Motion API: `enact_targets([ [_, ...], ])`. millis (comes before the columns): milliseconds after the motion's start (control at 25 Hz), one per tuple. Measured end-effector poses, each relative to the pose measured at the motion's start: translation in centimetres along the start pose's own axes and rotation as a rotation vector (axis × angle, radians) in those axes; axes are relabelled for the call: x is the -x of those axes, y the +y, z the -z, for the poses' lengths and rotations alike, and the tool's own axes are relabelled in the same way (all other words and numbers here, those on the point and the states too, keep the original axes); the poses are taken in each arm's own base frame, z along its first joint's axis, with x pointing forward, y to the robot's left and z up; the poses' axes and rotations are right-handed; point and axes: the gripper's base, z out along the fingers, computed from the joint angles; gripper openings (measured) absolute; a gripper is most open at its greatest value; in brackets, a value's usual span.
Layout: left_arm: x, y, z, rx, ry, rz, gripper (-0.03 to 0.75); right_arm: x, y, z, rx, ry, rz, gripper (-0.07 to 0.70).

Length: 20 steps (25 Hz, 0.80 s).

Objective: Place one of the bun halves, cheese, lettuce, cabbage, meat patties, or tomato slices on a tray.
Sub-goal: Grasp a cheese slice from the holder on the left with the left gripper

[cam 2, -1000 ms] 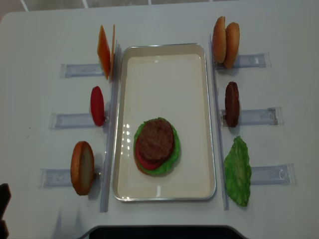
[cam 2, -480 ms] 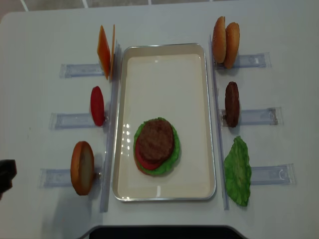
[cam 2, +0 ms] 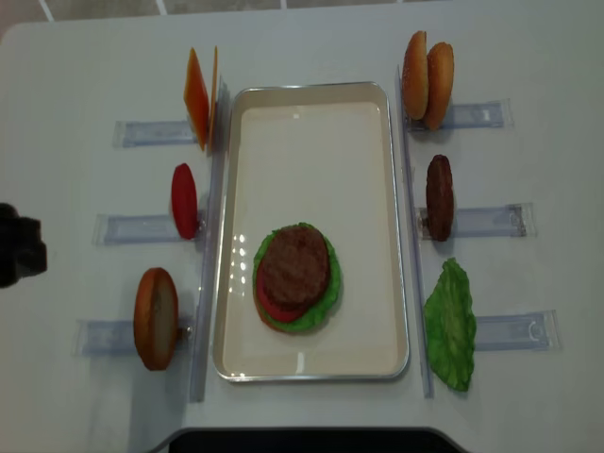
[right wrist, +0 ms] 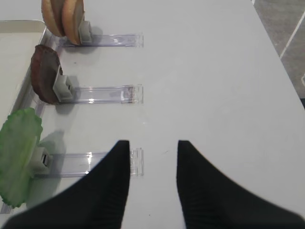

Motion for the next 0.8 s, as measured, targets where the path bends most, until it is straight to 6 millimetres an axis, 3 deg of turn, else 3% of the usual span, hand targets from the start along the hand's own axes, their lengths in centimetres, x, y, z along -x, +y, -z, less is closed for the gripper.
enact_targets([
  [320, 6.6, -0.6, -3.4, 0.01, 0.125, -0.001, 0.391, 0.0, 0.0, 0.0, 0.0, 0.0, 0.0, 0.236],
  [800, 15.8, -1.4, -6.9, 0.012, 0.152, -0.001, 0.391, 0.0, 0.0, 0.0, 0.0, -0.002, 0.0, 0.236],
])
